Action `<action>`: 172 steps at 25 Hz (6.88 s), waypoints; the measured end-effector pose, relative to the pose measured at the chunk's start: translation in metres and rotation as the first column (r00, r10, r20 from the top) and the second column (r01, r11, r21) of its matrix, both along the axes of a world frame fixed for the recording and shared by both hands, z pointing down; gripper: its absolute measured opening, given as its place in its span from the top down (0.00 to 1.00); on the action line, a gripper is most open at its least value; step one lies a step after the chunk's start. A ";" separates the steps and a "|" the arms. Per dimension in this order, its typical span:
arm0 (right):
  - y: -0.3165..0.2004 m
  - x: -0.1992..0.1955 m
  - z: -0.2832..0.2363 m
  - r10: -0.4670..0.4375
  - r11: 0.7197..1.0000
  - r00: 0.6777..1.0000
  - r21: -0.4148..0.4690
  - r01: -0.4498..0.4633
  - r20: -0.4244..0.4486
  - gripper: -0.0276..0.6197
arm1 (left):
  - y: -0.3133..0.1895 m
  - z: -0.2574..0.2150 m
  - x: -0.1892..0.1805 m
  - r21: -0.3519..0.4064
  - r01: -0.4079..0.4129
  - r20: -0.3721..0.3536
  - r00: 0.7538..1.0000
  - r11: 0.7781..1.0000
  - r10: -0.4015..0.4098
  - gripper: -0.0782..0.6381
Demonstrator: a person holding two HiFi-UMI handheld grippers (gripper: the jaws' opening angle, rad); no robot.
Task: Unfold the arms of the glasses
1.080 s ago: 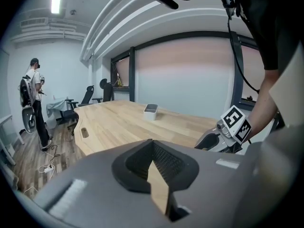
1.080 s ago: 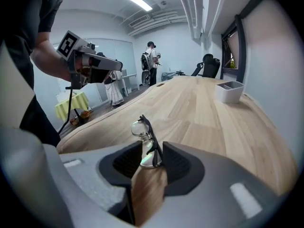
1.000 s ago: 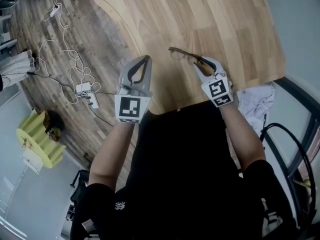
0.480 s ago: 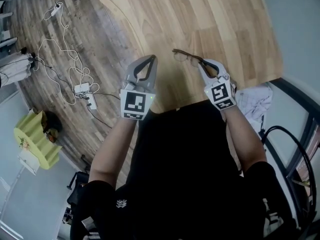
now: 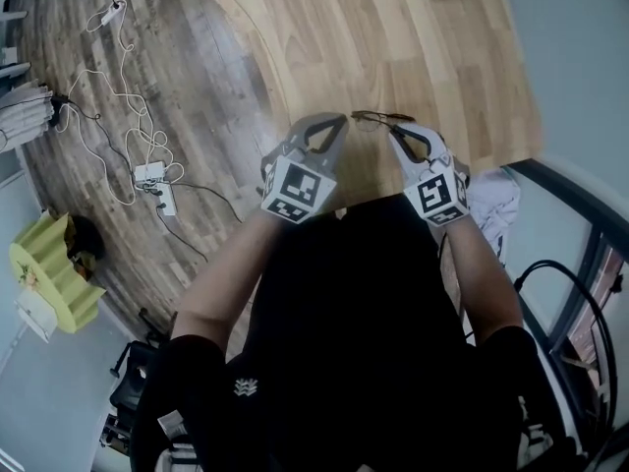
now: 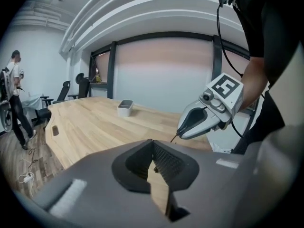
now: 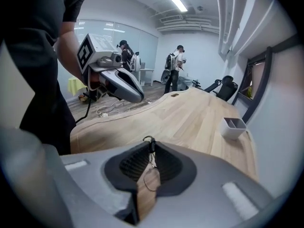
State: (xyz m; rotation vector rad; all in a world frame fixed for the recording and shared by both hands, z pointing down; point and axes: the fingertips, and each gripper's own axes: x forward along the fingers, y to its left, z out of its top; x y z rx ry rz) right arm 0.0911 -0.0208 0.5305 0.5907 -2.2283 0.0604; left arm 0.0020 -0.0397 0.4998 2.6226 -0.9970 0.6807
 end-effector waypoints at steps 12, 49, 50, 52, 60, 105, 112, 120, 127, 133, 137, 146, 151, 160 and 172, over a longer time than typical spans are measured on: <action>0.024 -0.016 -0.013 -0.045 0.999 0.999 0.010 0.045 -0.004 0.91 | 0.034 0.046 0.044 0.006 -0.226 0.163 0.961 0.974 0.222 0.81; 0.026 0.000 -0.039 0.103 0.994 0.972 -0.054 -0.094 0.209 0.87 | 0.050 0.047 0.030 0.102 -0.230 0.196 0.959 0.968 0.207 0.88; 0.027 0.001 -0.036 0.108 0.993 0.973 -0.060 -0.097 0.203 0.87 | 0.051 0.047 0.030 0.101 -0.224 0.193 0.960 0.969 0.202 0.88; 0.030 0.003 -0.032 0.119 0.992 0.974 -0.071 -0.107 0.194 0.87 | 0.051 0.043 0.031 0.104 -0.216 0.184 0.964 0.971 0.194 0.88; 0.030 0.005 -0.031 0.114 0.992 0.976 -0.081 -0.100 0.187 0.87 | 0.032 0.054 0.053 0.058 -0.243 0.212 0.951 0.968 0.226 0.77; 0.015 -0.005 -0.038 0.073 0.995 0.968 -0.087 -0.054 0.239 0.87 | 0.028 0.055 0.050 0.058 -0.193 0.198 0.964 0.980 0.178 0.84; 0.024 -0.023 -0.034 0.056 0.994 0.972 -0.106 -0.033 0.228 0.87 | 0.036 0.049 0.026 0.080 -0.158 0.189 0.972 0.984 0.140 0.84; 0.036 -0.030 -0.024 0.049 0.991 0.980 -0.131 -0.024 0.194 0.87 | 0.043 0.049 0.005 0.084 -0.124 0.182 0.977 0.989 0.107 0.84; 0.037 -0.039 -0.023 0.025 0.992 0.981 -0.129 0.000 0.194 0.87 | 0.036 0.053 -0.020 0.080 -0.066 0.166 0.985 0.995 0.051 0.84; 0.033 -0.044 -0.018 0.006 0.991 0.981 -0.134 0.020 0.191 0.87 | 0.041 0.054 -0.031 0.078 -0.050 0.187 0.982 0.996 0.035 0.81; 0.028 -0.050 -0.011 -0.020 0.988 0.982 -0.146 0.048 0.188 0.87 | 0.047 0.056 -0.036 0.067 -0.026 0.182 0.983 0.997 0.013 0.81; 0.008 -0.064 0.014 -0.128 0.974 0.980 -0.166 0.153 0.152 0.87 | 0.051 0.049 -0.060 0.051 0.086 0.168 0.981 0.995 -0.094 0.81; -0.002 -0.070 0.042 -0.213 0.958 0.975 -0.180 0.221 0.066 0.87 | 0.045 0.045 -0.070 0.048 0.139 0.161 0.976 0.989 -0.145 0.81; -0.006 -0.080 0.070 -0.359 0.911 0.933 -0.228 0.345 -0.020 0.87 | 0.043 0.050 -0.073 0.017 0.171 0.166 0.971 0.985 -0.171 0.81; 0.002 -0.080 0.087 -0.376 0.895 0.923 -0.289 0.340 -0.079 0.91 | 0.045 0.053 -0.075 0.003 0.169 0.180 0.969 0.986 -0.167 0.81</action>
